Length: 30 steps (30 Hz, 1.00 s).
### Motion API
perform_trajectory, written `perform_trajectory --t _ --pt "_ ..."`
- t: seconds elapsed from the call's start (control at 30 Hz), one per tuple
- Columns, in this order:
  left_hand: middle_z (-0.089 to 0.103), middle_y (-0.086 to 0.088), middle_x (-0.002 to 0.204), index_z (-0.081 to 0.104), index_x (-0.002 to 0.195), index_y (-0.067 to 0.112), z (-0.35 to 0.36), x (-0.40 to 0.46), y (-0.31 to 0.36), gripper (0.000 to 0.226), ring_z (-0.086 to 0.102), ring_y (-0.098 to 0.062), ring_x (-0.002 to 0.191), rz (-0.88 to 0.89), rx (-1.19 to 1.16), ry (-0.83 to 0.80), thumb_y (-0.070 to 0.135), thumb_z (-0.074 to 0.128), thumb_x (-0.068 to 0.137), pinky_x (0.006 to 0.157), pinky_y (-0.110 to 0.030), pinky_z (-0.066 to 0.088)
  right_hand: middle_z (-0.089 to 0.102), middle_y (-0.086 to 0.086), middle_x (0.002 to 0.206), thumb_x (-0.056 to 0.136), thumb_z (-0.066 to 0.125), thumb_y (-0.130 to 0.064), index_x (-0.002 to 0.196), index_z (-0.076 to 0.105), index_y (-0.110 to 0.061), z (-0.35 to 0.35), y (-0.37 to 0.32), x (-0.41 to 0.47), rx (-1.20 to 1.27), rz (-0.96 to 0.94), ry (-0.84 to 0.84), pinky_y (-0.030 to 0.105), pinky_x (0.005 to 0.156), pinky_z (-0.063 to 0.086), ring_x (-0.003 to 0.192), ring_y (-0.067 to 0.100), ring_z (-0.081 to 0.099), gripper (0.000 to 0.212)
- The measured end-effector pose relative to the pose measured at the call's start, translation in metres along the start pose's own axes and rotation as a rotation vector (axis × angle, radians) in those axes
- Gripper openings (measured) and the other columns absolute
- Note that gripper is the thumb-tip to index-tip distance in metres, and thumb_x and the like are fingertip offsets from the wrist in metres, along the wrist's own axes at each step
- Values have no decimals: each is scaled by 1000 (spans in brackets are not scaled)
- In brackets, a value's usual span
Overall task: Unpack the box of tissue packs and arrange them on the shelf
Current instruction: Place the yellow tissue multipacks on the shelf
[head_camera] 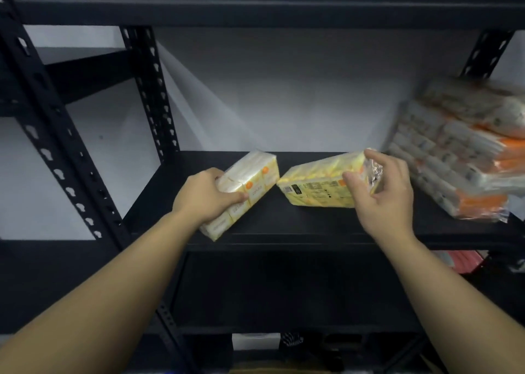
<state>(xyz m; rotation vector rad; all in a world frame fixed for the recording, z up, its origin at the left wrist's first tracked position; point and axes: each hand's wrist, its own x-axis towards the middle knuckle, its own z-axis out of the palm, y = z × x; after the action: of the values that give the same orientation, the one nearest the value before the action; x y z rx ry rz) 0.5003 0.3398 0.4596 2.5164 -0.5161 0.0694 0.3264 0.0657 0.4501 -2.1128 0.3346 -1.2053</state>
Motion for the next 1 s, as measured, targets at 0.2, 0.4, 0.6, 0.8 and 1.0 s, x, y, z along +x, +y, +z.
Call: perform_trajectory --t 0.2,0.4,0.6,0.8,1.0 --pt "67 10 114 54 142 35 8 23 1 80 63 -15 99 46 113 -63 71 77 73 80 -39 58 47 -8 135 86 80 -38 152 47 -17 5 23 4 -29 81 -38 -5 93 27 118 -8 44 77" --pt "68 5 123 54 142 39 14 34 3 80 64 -20 112 78 177 -69 83 65 76 79 -37 54 46 -17 134 82 80 -49 157 40 -26 -3 51 17 -41 174 -165 11 100 31 123 -6 42 89" --pt "62 -2 133 51 147 29 20 40 19 77 60 -24 119 111 245 -109 76 59 86 92 -40 52 50 -9 135 77 84 -53 153 47 -29 -8 75 27 -81 217 -325 35 107 44 127 13 51 88" --pt "54 -8 142 39 154 23 30 43 29 73 56 -30 125 76 379 -144 67 50 97 101 -49 50 61 -5 130 79 68 -75 139 62 -26 4 63 52 -402 55 -454 45 104 45 123 20 53 78" --pt "51 -7 142 32 157 23 40 38 23 83 53 -29 126 108 460 -90 79 32 95 102 -50 45 59 3 123 92 42 -78 133 60 -24 43 44 75 -615 64 -641 47 91 52 111 26 59 70"
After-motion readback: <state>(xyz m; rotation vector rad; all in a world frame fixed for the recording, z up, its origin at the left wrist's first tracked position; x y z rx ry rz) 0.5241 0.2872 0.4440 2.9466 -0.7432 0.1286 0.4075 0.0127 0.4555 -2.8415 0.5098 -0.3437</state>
